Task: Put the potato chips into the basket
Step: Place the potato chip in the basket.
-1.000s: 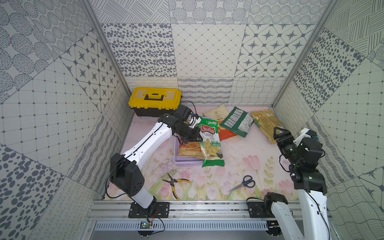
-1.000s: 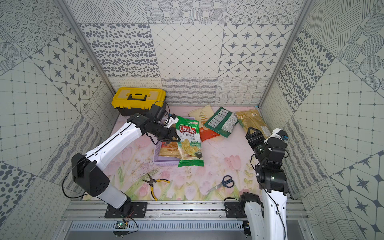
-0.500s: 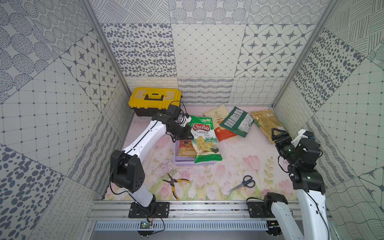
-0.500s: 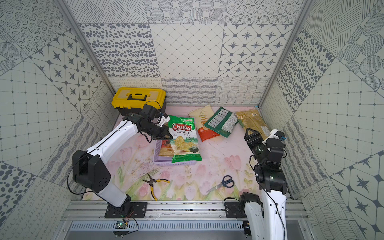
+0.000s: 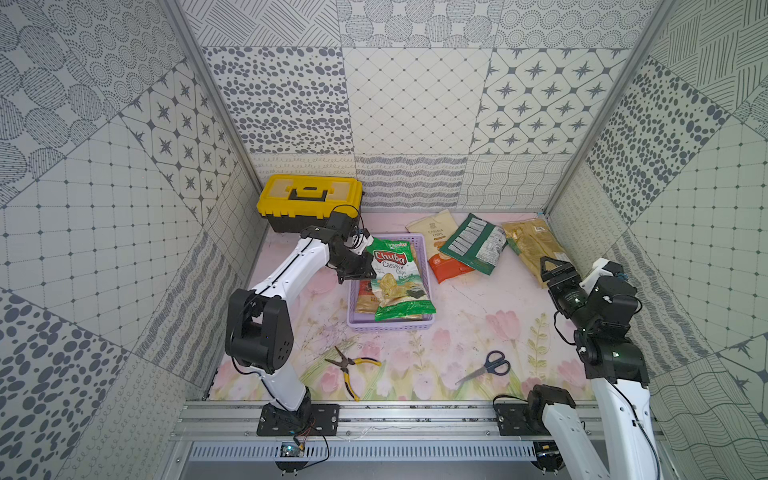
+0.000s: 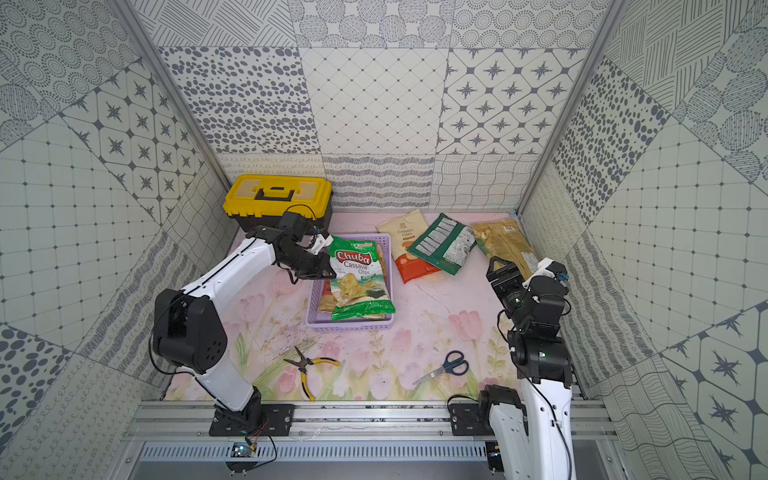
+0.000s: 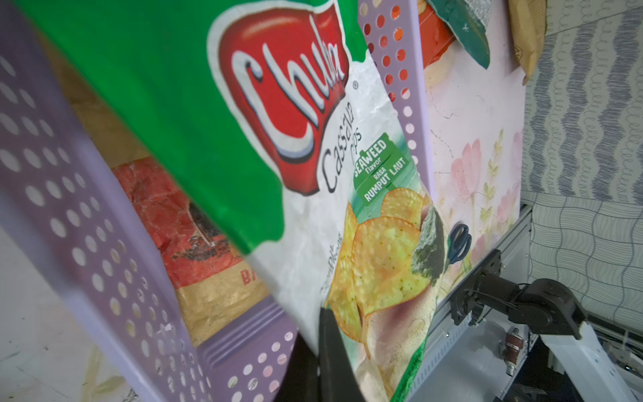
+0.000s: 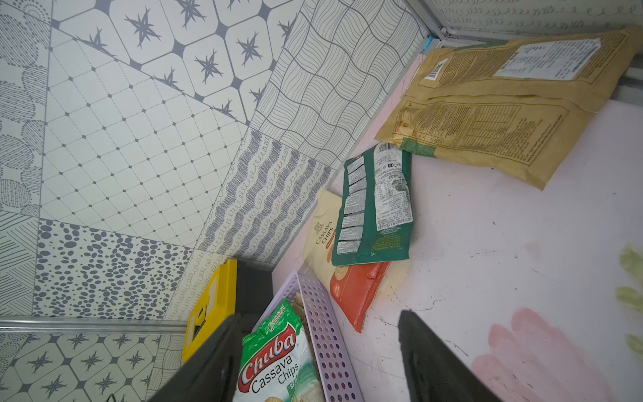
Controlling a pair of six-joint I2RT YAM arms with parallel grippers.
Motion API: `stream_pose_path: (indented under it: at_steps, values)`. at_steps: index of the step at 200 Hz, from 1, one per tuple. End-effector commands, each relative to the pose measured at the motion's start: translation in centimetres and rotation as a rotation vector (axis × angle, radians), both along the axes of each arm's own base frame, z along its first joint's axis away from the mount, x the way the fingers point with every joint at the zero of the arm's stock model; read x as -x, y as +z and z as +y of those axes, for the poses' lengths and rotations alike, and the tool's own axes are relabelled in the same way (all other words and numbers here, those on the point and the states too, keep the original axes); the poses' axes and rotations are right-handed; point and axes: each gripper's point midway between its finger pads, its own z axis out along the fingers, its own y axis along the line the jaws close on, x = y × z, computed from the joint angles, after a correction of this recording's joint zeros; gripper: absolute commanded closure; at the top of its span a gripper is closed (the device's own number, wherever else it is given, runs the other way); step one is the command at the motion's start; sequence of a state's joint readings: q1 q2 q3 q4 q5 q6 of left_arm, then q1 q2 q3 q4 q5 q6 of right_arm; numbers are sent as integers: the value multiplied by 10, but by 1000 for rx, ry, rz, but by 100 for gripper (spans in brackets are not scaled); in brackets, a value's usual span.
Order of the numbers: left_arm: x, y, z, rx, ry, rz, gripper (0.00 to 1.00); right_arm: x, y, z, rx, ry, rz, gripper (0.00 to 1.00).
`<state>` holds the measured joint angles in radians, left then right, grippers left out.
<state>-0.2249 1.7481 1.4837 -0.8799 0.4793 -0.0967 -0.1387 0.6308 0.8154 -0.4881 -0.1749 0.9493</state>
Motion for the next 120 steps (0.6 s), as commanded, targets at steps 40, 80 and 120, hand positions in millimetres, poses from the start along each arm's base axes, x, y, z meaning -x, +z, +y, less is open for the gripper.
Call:
stream_pose_path:
  at_steps: [40,80,120]
  values:
    - [-39,-17,13,-131,-70,-103,100,-7,3,6,-1,17,-31,26]
    - [-46,-34,10,-124,-44,-48,100,-8,2,6,2,14,-28,26]
    - [-38,-71,38,-301,10,114,98,-12,-4,10,-5,32,-12,26]
